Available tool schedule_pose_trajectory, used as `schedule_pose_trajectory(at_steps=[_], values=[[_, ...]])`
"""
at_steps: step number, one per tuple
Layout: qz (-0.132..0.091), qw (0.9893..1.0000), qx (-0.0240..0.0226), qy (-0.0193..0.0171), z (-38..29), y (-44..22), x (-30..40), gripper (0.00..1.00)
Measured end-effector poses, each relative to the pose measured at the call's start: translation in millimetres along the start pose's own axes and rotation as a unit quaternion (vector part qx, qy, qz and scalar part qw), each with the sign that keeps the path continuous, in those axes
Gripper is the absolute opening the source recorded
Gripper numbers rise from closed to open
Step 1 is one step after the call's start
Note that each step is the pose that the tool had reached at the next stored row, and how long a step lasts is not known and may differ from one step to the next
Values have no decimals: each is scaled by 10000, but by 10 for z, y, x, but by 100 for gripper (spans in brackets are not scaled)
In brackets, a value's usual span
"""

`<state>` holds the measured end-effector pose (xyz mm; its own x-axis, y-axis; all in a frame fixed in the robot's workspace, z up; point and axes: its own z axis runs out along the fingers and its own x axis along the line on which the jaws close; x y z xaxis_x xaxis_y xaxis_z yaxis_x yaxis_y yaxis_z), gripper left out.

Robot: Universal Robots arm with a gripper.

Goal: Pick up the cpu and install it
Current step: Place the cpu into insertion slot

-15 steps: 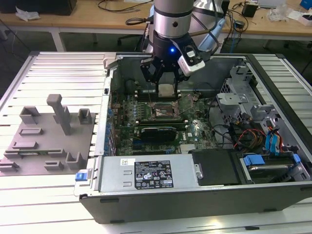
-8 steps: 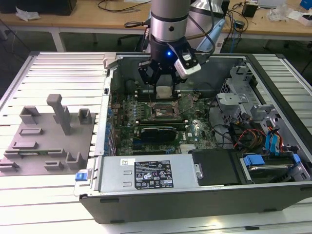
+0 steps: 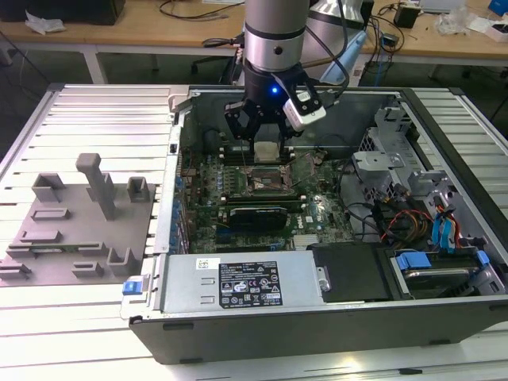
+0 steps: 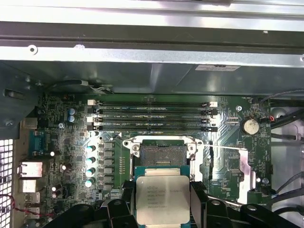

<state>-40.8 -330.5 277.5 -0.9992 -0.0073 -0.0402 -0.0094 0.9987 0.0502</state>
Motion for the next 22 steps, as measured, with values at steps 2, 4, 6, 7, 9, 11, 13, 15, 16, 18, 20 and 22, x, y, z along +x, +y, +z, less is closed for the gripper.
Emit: schedule_pose_trajectory(at_steps=[2,4,6,7,9,11,13,15,16,18,20,22], values=[[0,10000,0,0,1,0,0,55],[0,10000,0,0,1,0,0,55],[0,10000,0,0,2,0,0,55],[0,10000,0,0,2,0,0,55],[114,9999,4,-6,3,0,0,55],[339,9994,14,-17,3,0,0,55],[543,9985,22,-27,3,0,0,55],[789,9969,32,-40,3,0,0,55],[872,9962,35,-44,3,0,0,55],[1061,9943,42,-53,3,0,0,55],[1322,9912,53,-66,3,0,0,55],[1518,9884,61,-76,3,0,0,55]])
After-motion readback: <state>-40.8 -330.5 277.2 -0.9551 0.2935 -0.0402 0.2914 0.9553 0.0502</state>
